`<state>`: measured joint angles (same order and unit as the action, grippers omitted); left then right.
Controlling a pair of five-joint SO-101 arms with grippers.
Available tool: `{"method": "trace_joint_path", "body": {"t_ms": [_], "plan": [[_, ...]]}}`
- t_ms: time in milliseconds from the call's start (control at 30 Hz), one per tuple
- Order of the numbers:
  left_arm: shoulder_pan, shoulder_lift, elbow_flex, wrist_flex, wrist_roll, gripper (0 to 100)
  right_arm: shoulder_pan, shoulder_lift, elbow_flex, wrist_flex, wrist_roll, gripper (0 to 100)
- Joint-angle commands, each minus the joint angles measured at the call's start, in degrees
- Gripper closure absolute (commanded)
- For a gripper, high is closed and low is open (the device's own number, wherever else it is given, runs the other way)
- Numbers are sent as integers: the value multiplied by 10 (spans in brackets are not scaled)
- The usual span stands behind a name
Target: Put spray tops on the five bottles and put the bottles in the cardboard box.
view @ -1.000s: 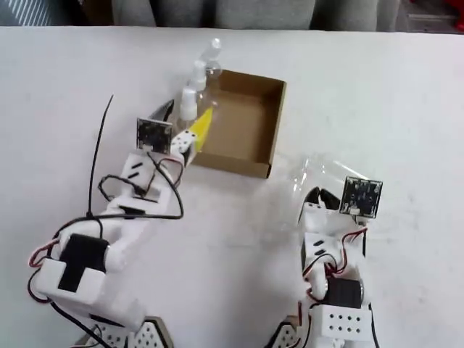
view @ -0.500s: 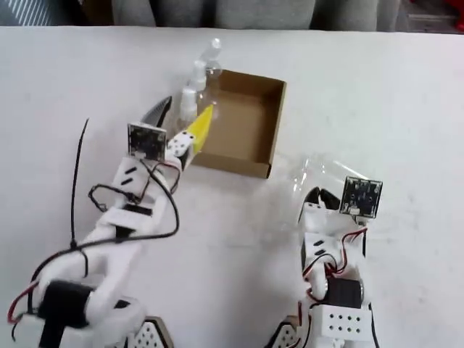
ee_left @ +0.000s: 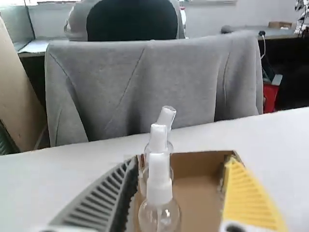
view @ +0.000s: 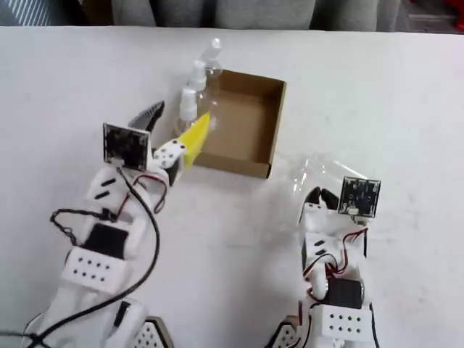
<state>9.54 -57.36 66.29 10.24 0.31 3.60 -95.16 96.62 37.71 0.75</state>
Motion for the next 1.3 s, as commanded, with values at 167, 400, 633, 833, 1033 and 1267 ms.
{"method": "trace_joint_path", "body": {"t_ms": [167, 400, 633, 833, 1033, 1267], "plan": [[27, -46, -135, 300, 1, 722, 70, -2, -40, 24, 132, 979], [54, -49, -62, 352, 1, 848, 66, -1, -119, 101, 221, 978], [54, -49, 22, 351, 0, 948, 95, 93, -225, 145, 305, 978], [53, -50, 127, 258, -4, 947, 105, 378, -394, 165, 324, 978], [52, -47, 190, 153, -4, 947, 109, 616, -576, 298, 339, 977], [52, -46, 200, 149, -4, 947, 109, 698, -646, 522, 818, 977]]}}
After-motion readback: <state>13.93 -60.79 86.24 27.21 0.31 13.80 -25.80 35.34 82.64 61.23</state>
